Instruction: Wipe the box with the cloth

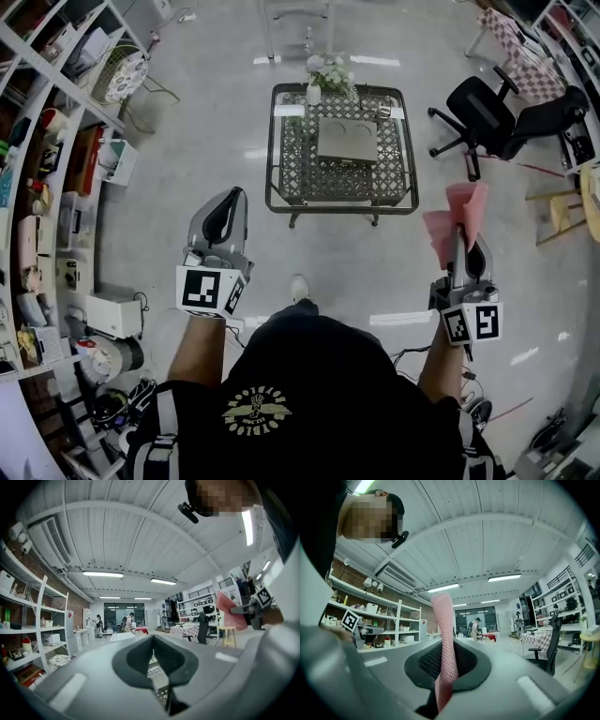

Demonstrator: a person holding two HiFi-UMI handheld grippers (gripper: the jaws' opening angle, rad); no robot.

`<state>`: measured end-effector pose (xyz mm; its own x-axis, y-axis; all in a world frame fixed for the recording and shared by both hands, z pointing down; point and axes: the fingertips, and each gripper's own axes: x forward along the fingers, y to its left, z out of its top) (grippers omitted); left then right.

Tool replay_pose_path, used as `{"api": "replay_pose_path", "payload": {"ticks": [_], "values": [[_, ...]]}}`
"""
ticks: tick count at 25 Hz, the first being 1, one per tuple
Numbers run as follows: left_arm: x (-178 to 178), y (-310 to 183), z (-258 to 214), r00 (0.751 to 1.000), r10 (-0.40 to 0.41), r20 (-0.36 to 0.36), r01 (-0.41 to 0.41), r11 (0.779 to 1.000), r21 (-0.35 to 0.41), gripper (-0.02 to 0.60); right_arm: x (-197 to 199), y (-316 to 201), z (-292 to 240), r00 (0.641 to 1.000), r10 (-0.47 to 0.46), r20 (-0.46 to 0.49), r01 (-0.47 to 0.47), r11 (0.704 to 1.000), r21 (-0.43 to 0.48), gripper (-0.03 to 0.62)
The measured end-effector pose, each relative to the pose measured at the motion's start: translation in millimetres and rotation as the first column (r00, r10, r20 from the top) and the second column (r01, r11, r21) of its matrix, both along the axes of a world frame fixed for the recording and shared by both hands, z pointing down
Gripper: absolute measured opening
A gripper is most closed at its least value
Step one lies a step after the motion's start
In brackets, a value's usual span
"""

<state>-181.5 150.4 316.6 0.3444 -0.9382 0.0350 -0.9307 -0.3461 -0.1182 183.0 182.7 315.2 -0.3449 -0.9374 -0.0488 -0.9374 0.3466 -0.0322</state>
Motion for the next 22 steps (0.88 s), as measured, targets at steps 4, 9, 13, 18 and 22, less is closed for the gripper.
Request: {"api": "replay_pose_path", "payload": {"ticks": [4,9,13,18,22], "values": [[-23.1,-25.1,3.5,1.0,0.005,-0.007,-0.005,1.0,-0.005,0.0,-20.9,-21.4,-3.7,1.0,0.009,-0.005,-0.009,1.0,0.006,0.017],[-43.2,-50.0,8.5,0.999,0.05,-0.018,-0.051,0.999,-0.016,0.0,-52.0,-40.8,-7.1,1.0,0.012,-0.007,-0.012,1.0,-0.001,0.017],[-48.1,-65.7,13.4,0.997,0.067,-0.041,-0.068,0.998,-0.016,0.0,-65.6,-51.5,-11.3,1.0,0.013,-0.002,-0.013,1.0,0.004,0.017],[-45.5,-77.3,15.8,0.995,0.086,-0.053,-0.087,0.996,-0.018,0.0,-62.8,-53.6,-16.8,1.0,0.031,0.002,-0.031,1.0,0.007,0.017],[-41.7,-89.0,12.6,0.994,0.084,-0.065,-0.085,0.996,-0.008,0.0,-53.8,-55.2,-16.1,0.999,0.048,0.007,-0.048,0.999,0.009,0.017]]}}
